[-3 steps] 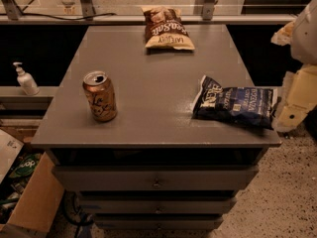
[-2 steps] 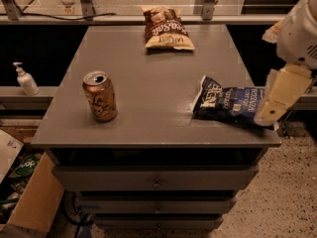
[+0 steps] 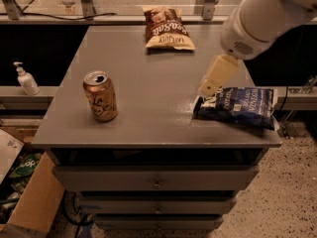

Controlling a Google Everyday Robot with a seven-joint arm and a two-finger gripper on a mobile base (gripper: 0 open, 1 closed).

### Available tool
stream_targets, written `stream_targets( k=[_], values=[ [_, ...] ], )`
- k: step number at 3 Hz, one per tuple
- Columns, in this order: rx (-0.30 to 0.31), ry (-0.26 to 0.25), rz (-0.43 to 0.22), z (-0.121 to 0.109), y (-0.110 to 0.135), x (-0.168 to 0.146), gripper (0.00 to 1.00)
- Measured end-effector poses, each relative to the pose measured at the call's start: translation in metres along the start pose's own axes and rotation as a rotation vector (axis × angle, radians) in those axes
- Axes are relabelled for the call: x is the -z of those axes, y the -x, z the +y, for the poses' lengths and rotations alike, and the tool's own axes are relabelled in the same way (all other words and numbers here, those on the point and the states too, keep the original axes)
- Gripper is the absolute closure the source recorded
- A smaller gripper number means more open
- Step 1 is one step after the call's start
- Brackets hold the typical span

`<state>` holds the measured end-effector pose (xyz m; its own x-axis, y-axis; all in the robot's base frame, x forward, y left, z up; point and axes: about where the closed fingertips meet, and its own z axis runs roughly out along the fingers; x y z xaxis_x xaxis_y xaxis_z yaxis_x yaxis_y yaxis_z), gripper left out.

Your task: Move brown chip bag near orange can

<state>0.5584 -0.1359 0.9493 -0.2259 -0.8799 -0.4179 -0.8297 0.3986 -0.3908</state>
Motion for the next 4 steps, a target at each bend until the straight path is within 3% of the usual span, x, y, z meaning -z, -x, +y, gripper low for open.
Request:
stream_targets(
  k=[2,3,4],
  values=[
    [-0.004,-0.026,-0.021,-0.006,0.007,0.000,0.00],
    [-0.022,-0.053,-0.042,-0.018,0.012,-0.021,0.00],
    [-0.078,-0.092,-0.086,-0.049,0.016,-0.058,0.00]
  ],
)
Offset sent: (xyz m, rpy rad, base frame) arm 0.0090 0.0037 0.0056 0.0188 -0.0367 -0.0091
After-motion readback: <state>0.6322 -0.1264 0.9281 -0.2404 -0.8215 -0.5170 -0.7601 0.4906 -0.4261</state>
